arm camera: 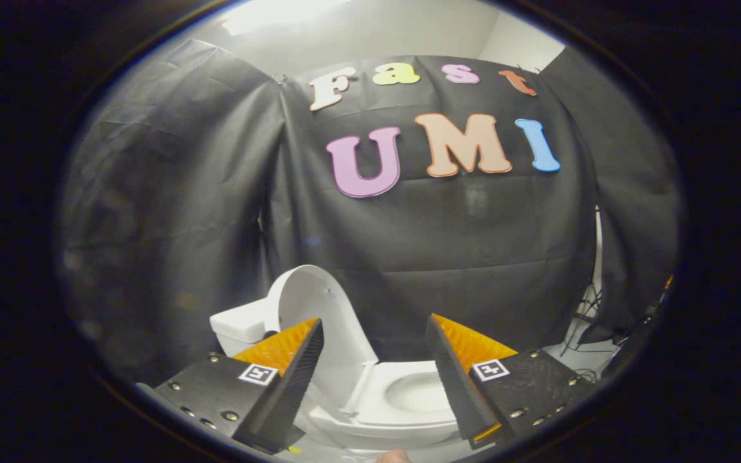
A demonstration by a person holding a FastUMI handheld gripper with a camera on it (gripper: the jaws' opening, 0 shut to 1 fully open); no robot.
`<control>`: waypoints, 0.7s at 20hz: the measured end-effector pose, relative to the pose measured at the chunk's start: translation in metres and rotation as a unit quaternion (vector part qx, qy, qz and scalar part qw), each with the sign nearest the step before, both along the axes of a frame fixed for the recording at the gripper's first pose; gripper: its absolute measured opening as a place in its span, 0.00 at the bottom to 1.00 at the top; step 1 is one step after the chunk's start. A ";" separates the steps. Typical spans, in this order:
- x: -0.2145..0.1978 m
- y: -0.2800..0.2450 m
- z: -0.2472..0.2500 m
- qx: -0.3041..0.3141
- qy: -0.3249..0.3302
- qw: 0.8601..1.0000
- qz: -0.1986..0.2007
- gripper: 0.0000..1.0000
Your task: Open the toilet lid.
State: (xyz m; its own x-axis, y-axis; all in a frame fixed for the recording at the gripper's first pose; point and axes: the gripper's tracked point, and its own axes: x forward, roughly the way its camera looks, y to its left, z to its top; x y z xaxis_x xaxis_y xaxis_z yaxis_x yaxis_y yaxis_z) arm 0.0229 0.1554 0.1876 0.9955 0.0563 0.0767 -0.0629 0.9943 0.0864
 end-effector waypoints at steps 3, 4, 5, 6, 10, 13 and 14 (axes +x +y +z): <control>-0.006 -0.027 0.000 0.001 0.002 1.000 -0.015 0.97; -0.009 -0.034 0.001 0.003 0.002 1.000 -0.017 0.97; -0.010 -0.042 0.002 0.003 0.001 1.000 -0.021 0.97; -0.011 -0.052 0.000 0.001 0.004 1.000 -0.027 0.97; -0.016 -0.084 -0.002 0.008 0.009 0.999 -0.042 0.97; -0.019 -0.104 -0.005 0.004 0.014 0.999 -0.050 0.97; -0.021 -0.110 -0.006 0.001 0.013 0.999 -0.051 0.97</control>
State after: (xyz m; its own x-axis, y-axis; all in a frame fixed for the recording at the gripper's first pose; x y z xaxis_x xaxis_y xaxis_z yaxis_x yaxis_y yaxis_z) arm 0.0017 0.0450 0.1815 0.9977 -0.0457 0.0501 0.0411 0.9951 0.0895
